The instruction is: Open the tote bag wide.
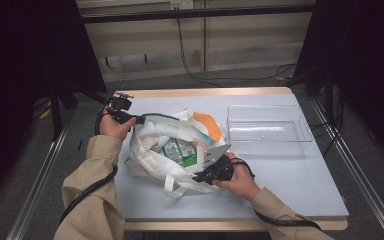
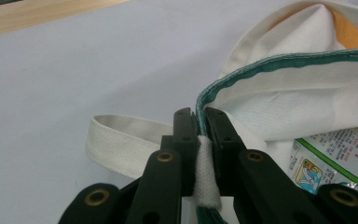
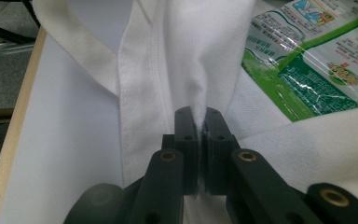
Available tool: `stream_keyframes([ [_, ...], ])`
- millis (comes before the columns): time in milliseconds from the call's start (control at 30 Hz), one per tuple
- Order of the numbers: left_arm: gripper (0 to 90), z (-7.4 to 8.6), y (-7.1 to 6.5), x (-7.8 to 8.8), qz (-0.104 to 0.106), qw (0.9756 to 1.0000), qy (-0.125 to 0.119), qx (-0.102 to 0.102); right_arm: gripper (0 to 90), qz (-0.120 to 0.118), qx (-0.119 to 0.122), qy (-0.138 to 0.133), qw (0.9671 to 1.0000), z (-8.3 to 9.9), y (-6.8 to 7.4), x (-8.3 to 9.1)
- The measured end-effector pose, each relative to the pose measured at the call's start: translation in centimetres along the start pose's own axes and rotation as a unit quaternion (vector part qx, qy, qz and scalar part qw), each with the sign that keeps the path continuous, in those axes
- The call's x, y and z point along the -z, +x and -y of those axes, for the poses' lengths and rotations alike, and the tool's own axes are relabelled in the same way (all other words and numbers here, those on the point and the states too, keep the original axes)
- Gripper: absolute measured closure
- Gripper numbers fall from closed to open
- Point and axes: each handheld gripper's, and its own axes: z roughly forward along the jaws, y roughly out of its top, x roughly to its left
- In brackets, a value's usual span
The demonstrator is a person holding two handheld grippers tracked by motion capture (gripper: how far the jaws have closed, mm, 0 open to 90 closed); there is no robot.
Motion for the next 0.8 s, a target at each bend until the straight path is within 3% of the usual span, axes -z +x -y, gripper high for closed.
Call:
stream_keyframes([
  [100,83.8,0.2,0.2,-0.3,-0.001,1.0000,-0.004,0.005,87.2,0.001,0.007,-0.002,1.0000,0.1,0.2,0.0],
  [167,83.8,0.3,0.3,-0.4,-0.005,1.0000,0.002,-0.002,87.1,0.001,0.007,-0.004,1.0000,0.2,0.2,0.0],
  [300,83.5,0.4,0.3,-0.4,0.011,0.9998,-0.009,0.013,86.9,0.007,0.002,-0.005,1.0000,0.1,0.2,0.0],
  [400,81.8,0.2,0.0,0.5,0.019,0.9997,-0.014,0.003,86.7,0.010,-0.002,-0.006,0.9999,0.0,0.2,0.1],
  [533,65.6,-0.3,-0.8,2.0,0.026,0.9987,-0.043,-0.013,86.7,0.014,-0.006,-0.008,0.9998,-0.3,0.1,0.4],
  [567,64.5,-0.5,-1.2,2.2,0.028,0.9982,-0.054,-0.003,86.7,0.015,-0.004,-0.006,0.9999,-0.4,0.1,0.4],
  [700,63.8,-0.9,-2.1,3.0,0.037,0.9981,-0.042,-0.026,86.2,0.014,-0.010,-0.002,0.9998,-0.6,0.1,0.5],
  [800,64.7,-0.6,-2.5,3.3,0.041,0.9977,-0.048,-0.025,86.2,0.015,-0.015,-0.006,0.9998,-0.6,0.0,0.5],
])
